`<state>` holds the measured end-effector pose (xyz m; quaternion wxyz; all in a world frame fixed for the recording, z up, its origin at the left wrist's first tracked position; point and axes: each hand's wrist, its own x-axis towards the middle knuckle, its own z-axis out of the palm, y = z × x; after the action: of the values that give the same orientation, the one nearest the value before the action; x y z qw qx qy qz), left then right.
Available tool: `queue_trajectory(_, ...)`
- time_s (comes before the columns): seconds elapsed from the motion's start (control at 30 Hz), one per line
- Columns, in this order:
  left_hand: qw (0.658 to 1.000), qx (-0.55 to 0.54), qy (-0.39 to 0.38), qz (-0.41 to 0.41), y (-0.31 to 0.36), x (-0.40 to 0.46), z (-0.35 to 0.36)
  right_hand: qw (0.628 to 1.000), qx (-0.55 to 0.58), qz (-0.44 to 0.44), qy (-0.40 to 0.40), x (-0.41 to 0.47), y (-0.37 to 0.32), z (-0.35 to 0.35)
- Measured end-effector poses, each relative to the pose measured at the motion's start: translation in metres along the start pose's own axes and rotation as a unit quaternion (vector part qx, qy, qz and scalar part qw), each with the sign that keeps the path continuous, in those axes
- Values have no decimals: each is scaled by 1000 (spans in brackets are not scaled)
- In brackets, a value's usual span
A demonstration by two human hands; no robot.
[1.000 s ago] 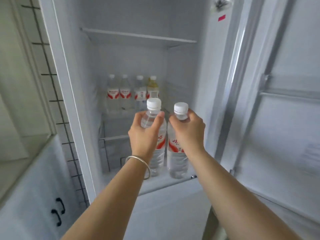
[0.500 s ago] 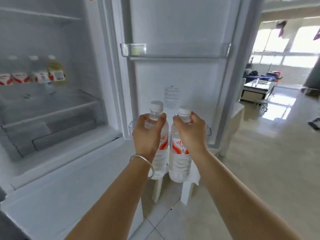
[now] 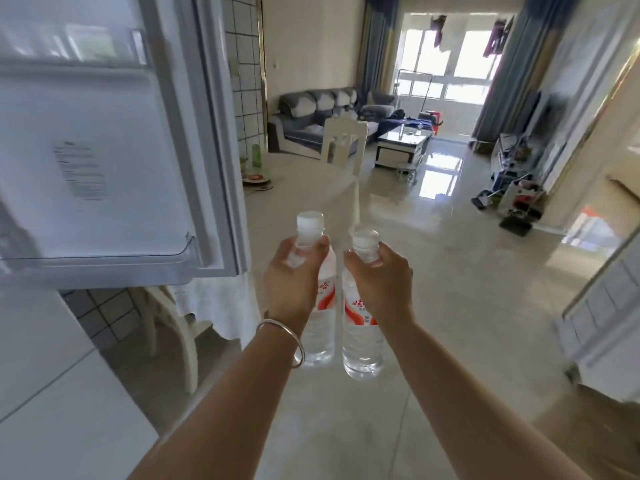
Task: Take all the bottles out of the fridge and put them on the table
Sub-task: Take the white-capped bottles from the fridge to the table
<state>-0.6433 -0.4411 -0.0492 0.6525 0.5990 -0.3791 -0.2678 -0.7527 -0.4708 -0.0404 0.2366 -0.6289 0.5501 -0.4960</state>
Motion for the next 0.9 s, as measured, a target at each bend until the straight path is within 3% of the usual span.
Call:
queue_trajectory(0.33,999,9,4,-51,-53,82,104,1000,-12,17,9,114,85,9)
queue_trajectory(0.67,997,25,62,-37,-85,278,156,999,-5,-12,-36,294,95,121)
queue_trajectory(0.9,988,35,140,-58,-116,393,153,993,16,-8,-120,393,98,219)
